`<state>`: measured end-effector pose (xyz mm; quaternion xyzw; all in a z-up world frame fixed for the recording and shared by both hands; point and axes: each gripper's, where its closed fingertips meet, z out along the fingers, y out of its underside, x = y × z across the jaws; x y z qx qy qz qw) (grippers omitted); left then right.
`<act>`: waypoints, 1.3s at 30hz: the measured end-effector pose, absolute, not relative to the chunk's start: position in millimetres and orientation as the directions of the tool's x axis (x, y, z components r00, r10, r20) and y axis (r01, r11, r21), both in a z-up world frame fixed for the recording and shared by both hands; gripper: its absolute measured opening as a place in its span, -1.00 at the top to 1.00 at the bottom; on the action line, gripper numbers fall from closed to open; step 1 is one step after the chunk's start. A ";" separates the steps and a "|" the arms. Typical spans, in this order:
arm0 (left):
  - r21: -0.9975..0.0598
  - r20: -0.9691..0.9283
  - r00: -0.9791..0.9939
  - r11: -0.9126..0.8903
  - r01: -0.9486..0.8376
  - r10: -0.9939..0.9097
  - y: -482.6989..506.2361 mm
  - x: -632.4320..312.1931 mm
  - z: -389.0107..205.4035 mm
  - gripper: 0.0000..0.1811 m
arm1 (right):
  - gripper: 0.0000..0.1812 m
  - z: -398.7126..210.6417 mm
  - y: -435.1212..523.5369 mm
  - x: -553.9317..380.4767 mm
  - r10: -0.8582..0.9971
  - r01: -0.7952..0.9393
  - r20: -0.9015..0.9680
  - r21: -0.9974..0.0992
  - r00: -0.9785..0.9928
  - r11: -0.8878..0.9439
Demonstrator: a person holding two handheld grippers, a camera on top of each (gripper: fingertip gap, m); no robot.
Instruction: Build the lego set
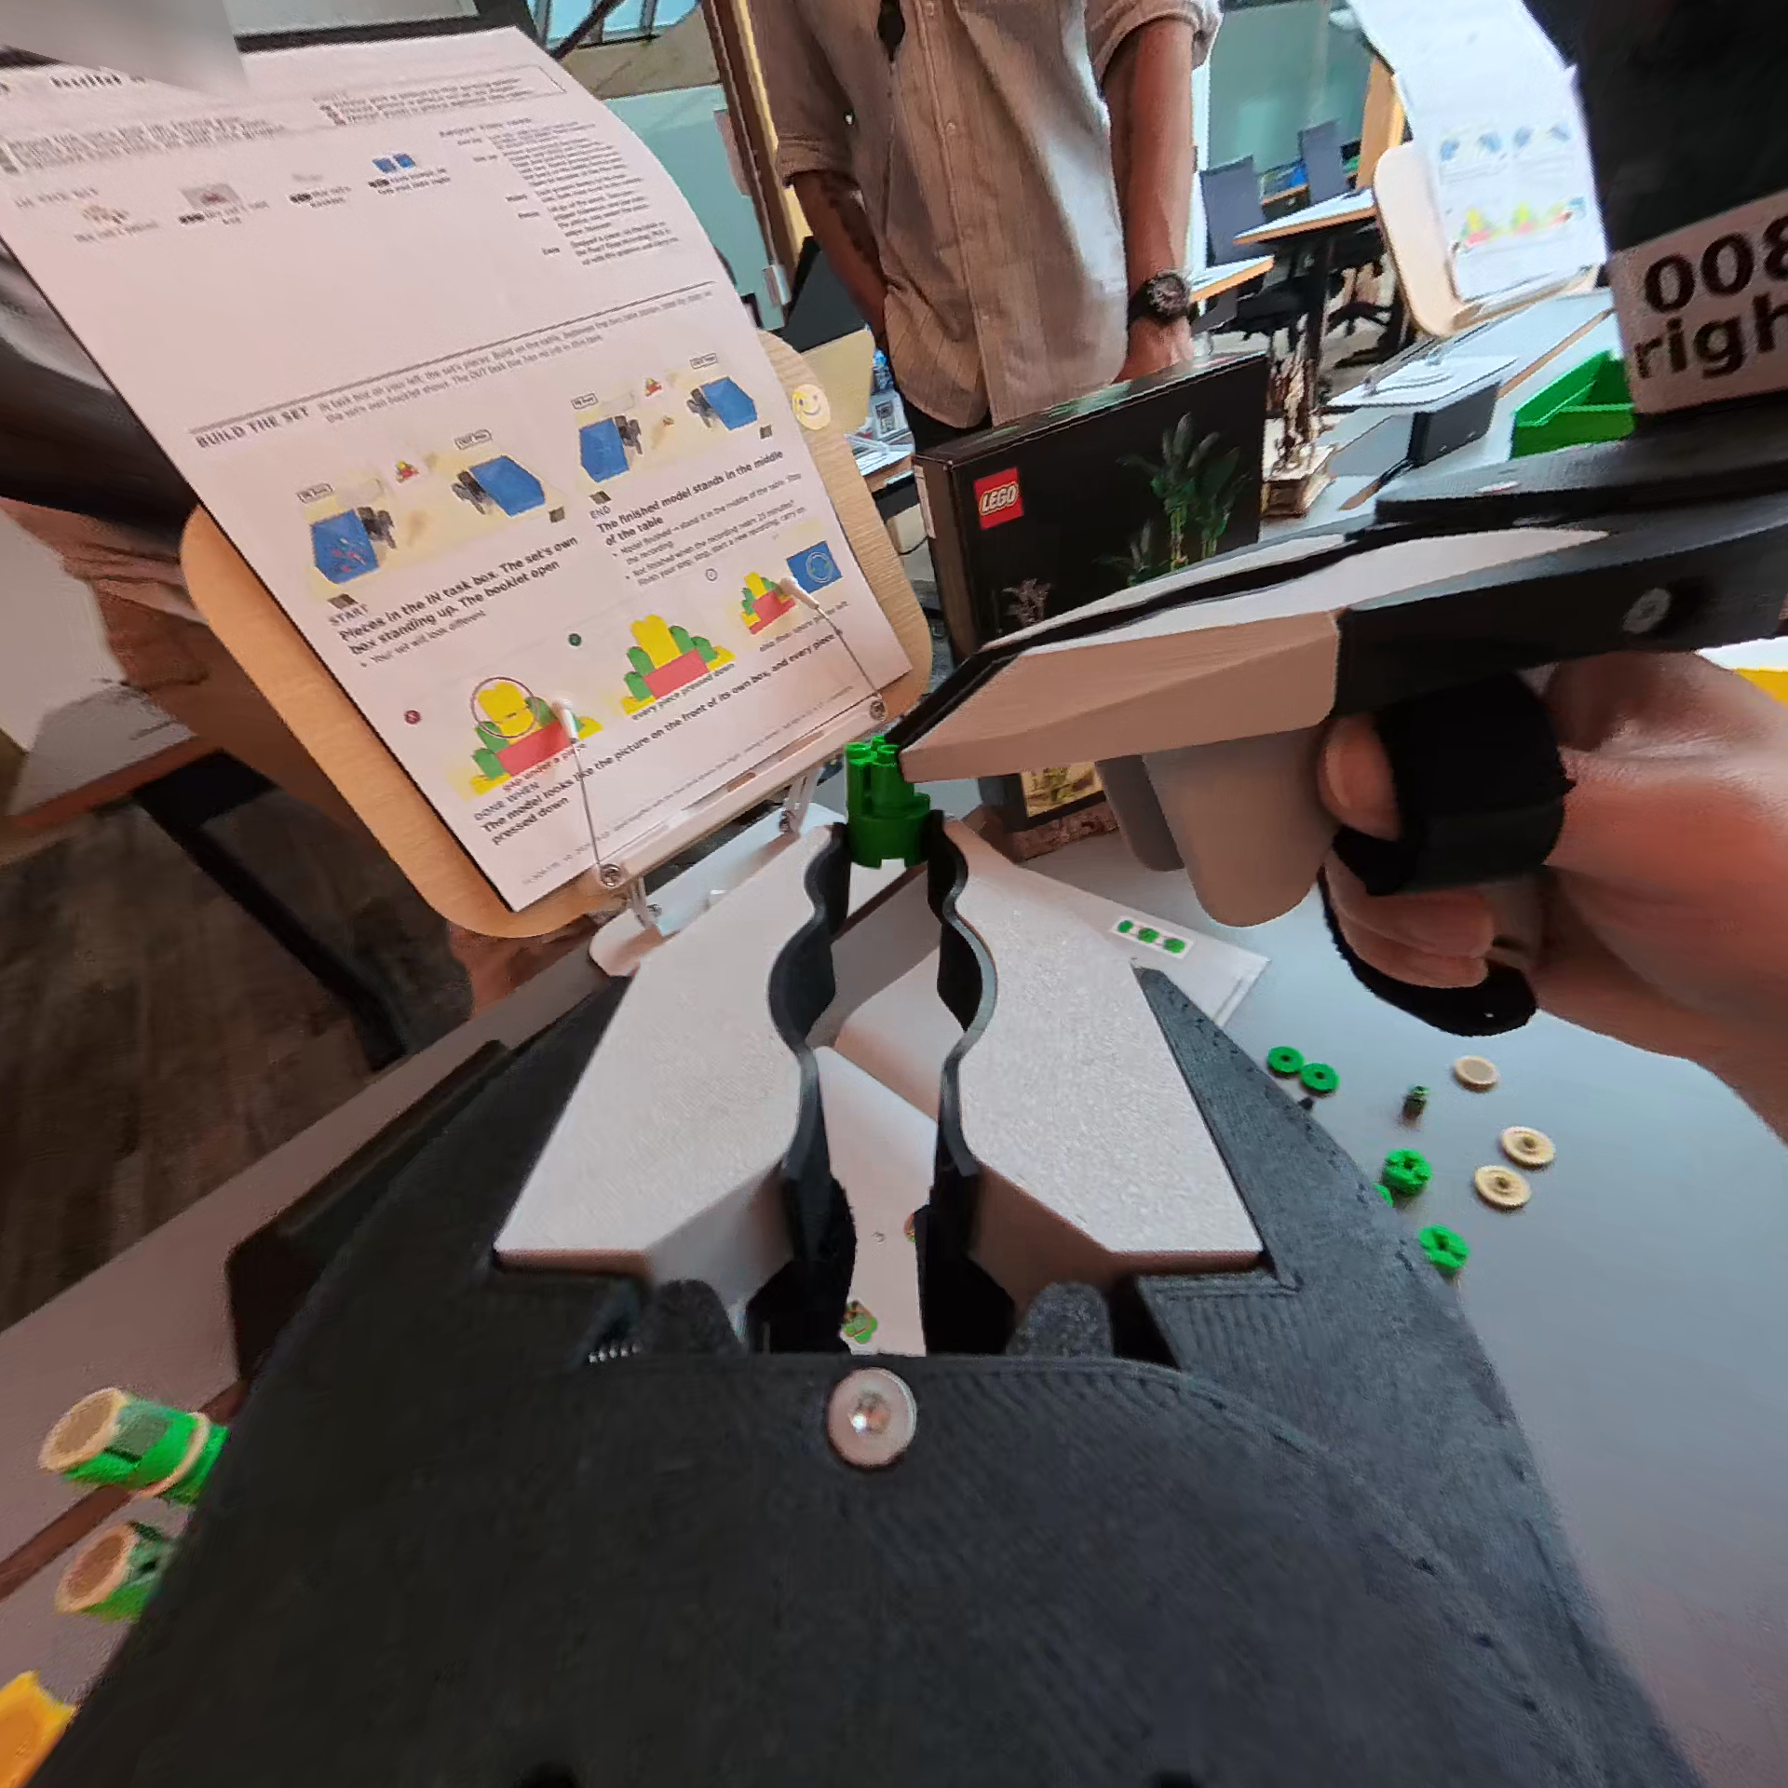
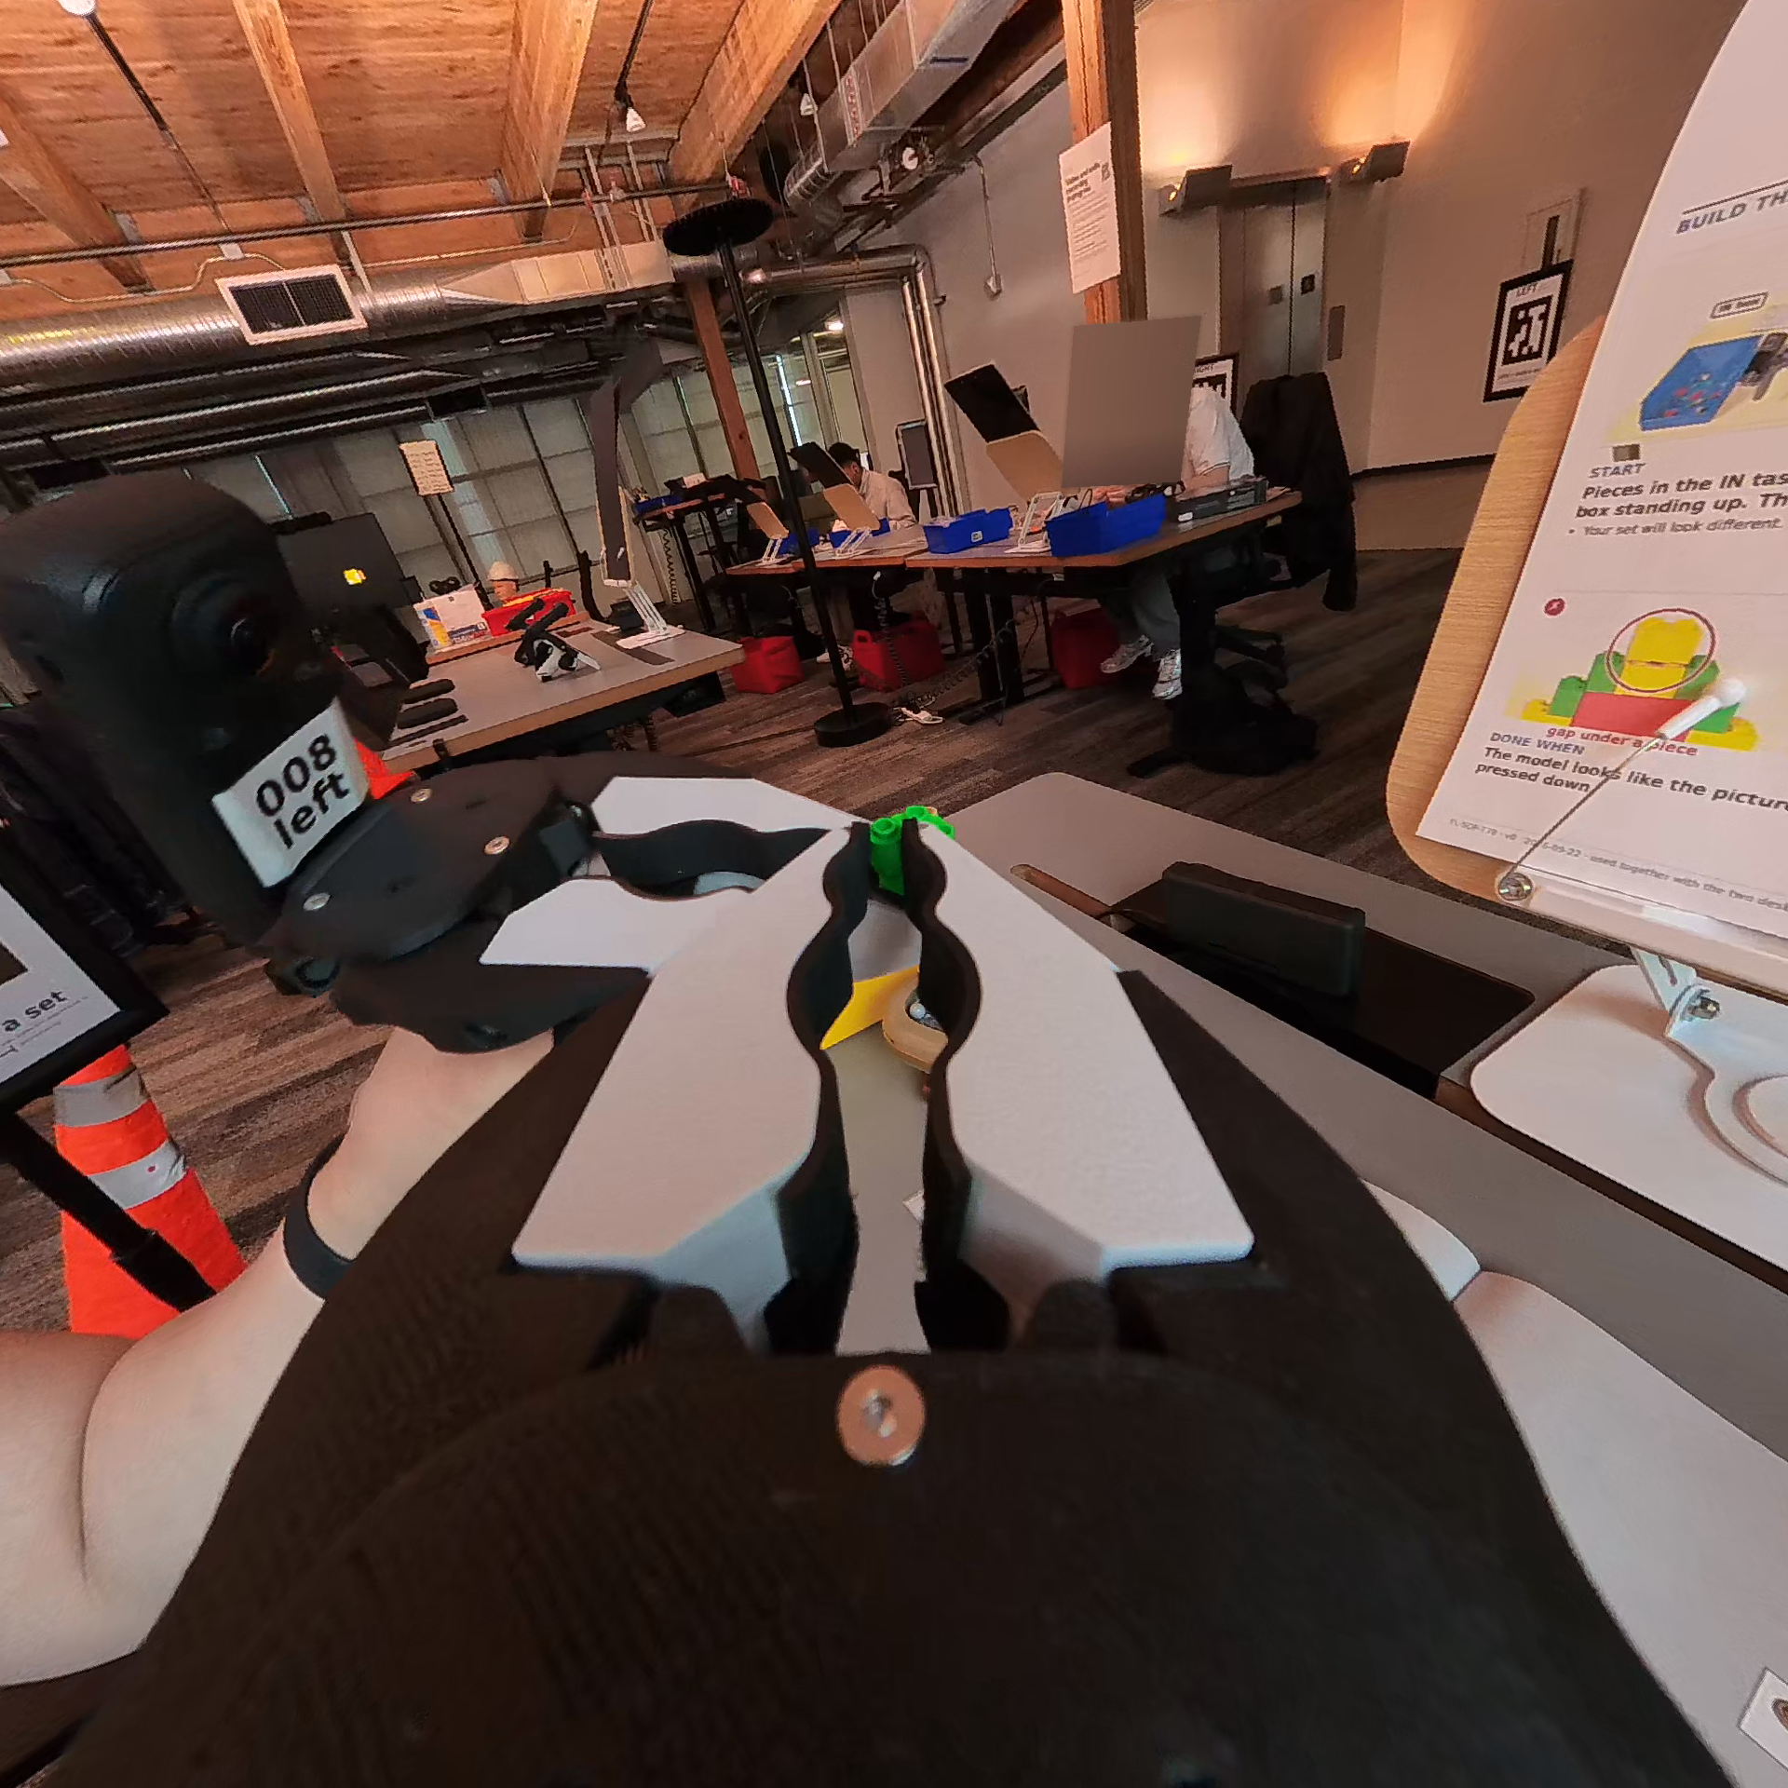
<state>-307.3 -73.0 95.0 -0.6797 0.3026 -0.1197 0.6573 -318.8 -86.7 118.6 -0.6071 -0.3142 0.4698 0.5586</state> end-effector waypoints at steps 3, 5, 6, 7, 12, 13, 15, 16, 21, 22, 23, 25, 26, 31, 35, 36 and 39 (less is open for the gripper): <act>-0.954 -0.282 0.792 0.067 -0.294 -0.542 -73.2 -307.3 95.4 0.84 | 0.94 118.3 -86.7 -318.7 0.906 -0.142 -0.223 -0.973 0.361 -0.183; -0.947 -0.305 0.795 0.079 -0.311 -0.525 -73.5 -307.4 96.3 0.84 | 0.94 118.7 -87.5 -319.0 0.907 -0.143 -0.227 -0.972 0.354 -0.187; -0.945 -0.312 0.796 0.083 -0.316 -0.519 -74.4 -308.3 96.4 0.84 | 0.94 118.8 -87.8 -318.9 0.908 -0.141 -0.223 -0.973 0.355 -0.184; -0.943 -0.317 0.797 0.083 -0.321 -0.514 -74.6 -308.9 96.5 0.84 | 0.94 118.5 -87.6 -318.9 0.908 -0.138 -0.218 -0.974 0.358 -0.180; -0.939 -0.330 0.801 0.082 -0.335 -0.500 -73.2 -309.2 96.2 0.85 | 0.94 117.0 -87.3 -319.5 0.906 -0.118 -0.193 -0.980 0.376 -0.160; -0.938 -0.331 0.802 0.084 -0.336 -0.497 -73.2 -309.1 96.5 0.84 | 0.94 117.1 -87.3 -319.5 0.906 -0.116 -0.191 -0.980 0.377 -0.159; -0.939 -0.329 0.803 0.084 -0.333 -0.496 -73.3 -309.0 96.7 0.84 | 0.94 116.9 -87.3 -319.2 0.906 -0.113 -0.191 -0.981 0.377 -0.159; -0.941 -0.326 0.804 0.086 -0.329 -0.497 -73.4 -309.1 97.3 0.85 | 0.94 117.2 -87.4 -319.0 0.907 -0.116 -0.193 -0.980 0.375 -0.160; -0.940 -0.327 0.804 0.082 -0.332 -0.497 -72.6 -309.6 96.4 0.85 | 0.94 115.8 -86.7 -319.4 0.904 -0.115 -0.199 -0.979 0.379 -0.168; -0.937 -0.334 0.803 0.083 -0.339 -0.494 -72.1 -310.0 96.3 0.85 | 0.94 115.6 -86.8 -319.7 0.904 -0.114 -0.199 -0.979 0.379 -0.168; -0.935 -0.341 0.803 0.085 -0.346 -0.489 -72.1 -310.7 96.4 0.85 | 0.94 115.6 -86.8 -320.0 0.903 -0.114 -0.200 -0.979 0.379 -0.169; -0.929 -0.356 0.802 0.089 -0.359 -0.479 -71.9 -311.3 96.3 0.85 | 0.94 115.6 -87.0 -320.3 0.903 -0.113 -0.201 -0.979 0.379 -0.170; -0.926 -0.364 0.802 0.089 -0.368 -0.474 -71.9 -311.7 95.8 0.85 | 0.94 115.1 -86.9 -320.5 0.903 -0.111 -0.202 -0.979 0.379 -0.172; -0.918 -0.379 0.799 0.082 -0.388 -0.467 -70.7 -312.3 92.8 0.85 | 0.94 112.4 -86.1 -321.3 0.899 -0.098 -0.194 -0.981 0.393 -0.169; -0.916 -0.383 0.797 0.076 -0.395 -0.467 -69.6 -312.1 90.7 0.85 | 0.94 111.2 -85.5 -321.9 0.897 -0.087 -0.183 -0.983 0.403 -0.162; -0.915 -0.383 0.797 0.075 -0.395 -0.468 -69.5 -312.1 90.2 0.85 | 0.94 110.9 -85.3 -321.8 0.896 -0.086 -0.185 -0.983 0.404 -0.164; -0.920 -0.365 0.790 0.061 -0.387 -0.493 -68.5 -311.5 87.7 0.84 | 0.94 109.3 -83.9 -321.2 0.892 -0.082 -0.188 -0.982 0.410 -0.169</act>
